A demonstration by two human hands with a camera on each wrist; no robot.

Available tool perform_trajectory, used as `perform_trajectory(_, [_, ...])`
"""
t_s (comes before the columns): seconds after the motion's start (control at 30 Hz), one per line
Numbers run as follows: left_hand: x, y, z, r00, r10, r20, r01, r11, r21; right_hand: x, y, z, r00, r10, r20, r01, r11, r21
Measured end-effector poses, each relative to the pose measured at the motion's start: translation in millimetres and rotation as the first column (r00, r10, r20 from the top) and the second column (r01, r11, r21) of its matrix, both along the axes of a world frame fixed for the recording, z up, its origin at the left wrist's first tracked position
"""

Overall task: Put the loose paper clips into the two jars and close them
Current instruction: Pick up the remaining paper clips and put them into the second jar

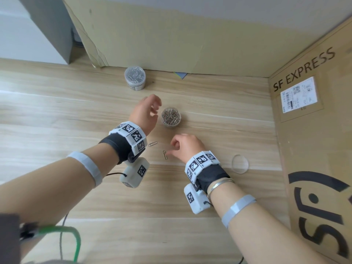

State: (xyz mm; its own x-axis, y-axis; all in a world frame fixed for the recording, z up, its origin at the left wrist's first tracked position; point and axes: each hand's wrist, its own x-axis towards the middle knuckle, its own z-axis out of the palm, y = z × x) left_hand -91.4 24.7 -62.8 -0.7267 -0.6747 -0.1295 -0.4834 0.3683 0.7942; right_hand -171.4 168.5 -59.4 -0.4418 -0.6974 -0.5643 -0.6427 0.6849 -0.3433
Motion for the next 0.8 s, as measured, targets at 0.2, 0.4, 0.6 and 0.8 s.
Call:
perform_trajectory(0.2, [21.4,12.2,-7.7,0.794,-0.2,0.574,0.256,0.967,-0.017,11.3,-2.3,-4.5,0.998,0.067,-0.004,-0.067,0.997,0.022])
perform_trajectory(0.4, [24.3,22.9,-14.1,0.696,-0.285,0.659,0.409,0.912,-0.037,13.0,-6.7,-1.0,0.994,0.11,-0.027,-0.108,0.992,0.062])
perform_trajectory(0.6, [20.9,26.4,-15.9,0.649,-0.335,0.683,0.433,0.901,0.03,15.5,-9.3,-1.5,0.976,0.211,-0.057,-0.203,0.972,0.123])
perform_trajectory(0.8, [18.9,28.7,-13.5,0.634,-0.356,0.687,0.452,0.891,0.045,20.9,-8.8,-3.0,0.942,0.304,-0.14,-0.282,0.947,0.156])
